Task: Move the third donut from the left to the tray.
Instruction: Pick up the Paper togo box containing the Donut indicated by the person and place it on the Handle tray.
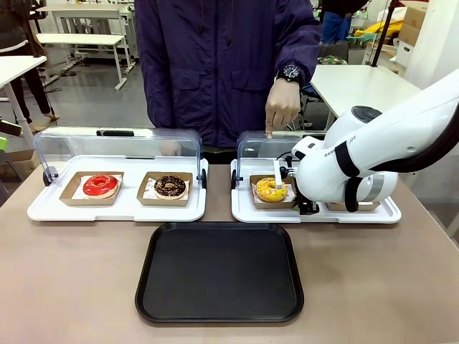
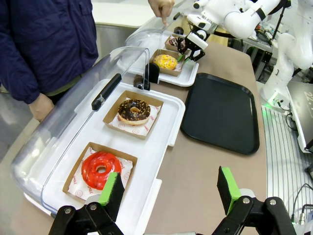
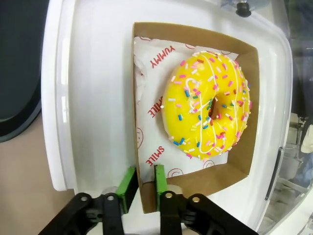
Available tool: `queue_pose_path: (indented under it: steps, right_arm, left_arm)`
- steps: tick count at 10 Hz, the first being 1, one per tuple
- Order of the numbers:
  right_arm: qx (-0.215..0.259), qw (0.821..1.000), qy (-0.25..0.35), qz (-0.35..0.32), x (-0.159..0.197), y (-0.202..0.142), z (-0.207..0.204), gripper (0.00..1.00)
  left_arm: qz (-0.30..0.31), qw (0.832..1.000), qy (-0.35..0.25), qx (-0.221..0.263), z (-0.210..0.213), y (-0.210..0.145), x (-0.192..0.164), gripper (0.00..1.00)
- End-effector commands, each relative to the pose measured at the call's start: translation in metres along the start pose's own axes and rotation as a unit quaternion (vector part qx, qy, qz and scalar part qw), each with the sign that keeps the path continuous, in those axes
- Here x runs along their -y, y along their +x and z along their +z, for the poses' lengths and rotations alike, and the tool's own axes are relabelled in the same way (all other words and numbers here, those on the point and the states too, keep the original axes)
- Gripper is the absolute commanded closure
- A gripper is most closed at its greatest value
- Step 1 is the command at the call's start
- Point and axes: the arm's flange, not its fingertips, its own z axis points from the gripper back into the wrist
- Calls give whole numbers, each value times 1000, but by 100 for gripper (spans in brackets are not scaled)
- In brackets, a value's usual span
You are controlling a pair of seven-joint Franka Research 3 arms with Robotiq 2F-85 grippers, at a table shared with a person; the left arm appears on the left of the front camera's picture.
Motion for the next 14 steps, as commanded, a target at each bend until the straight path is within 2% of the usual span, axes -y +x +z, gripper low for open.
queue_pose_path:
  steps: [1,5,6,10,14]
  right_arm:
    - [-13,1000,7,-7,5,14,10,100]
    - [-27,999,20,-7,4,17,10,100]
    - [-15,1000,10,-14,5,17,10,100]
    - [-13,1000,16,0,0,13,3,98]
    - [-6,999,-50,0,-10,20,55,98]
  left_arm:
    - [2,1000,-5,-8,1,2,2,0]
    - [2,1000,-5,-8,1,2,2,0]
    - [2,1000,-5,-8,1,2,2,0]
    - [2,1000,-5,-8,1,2,2,0]
    - [2,1000,-5,-8,1,2,2,0]
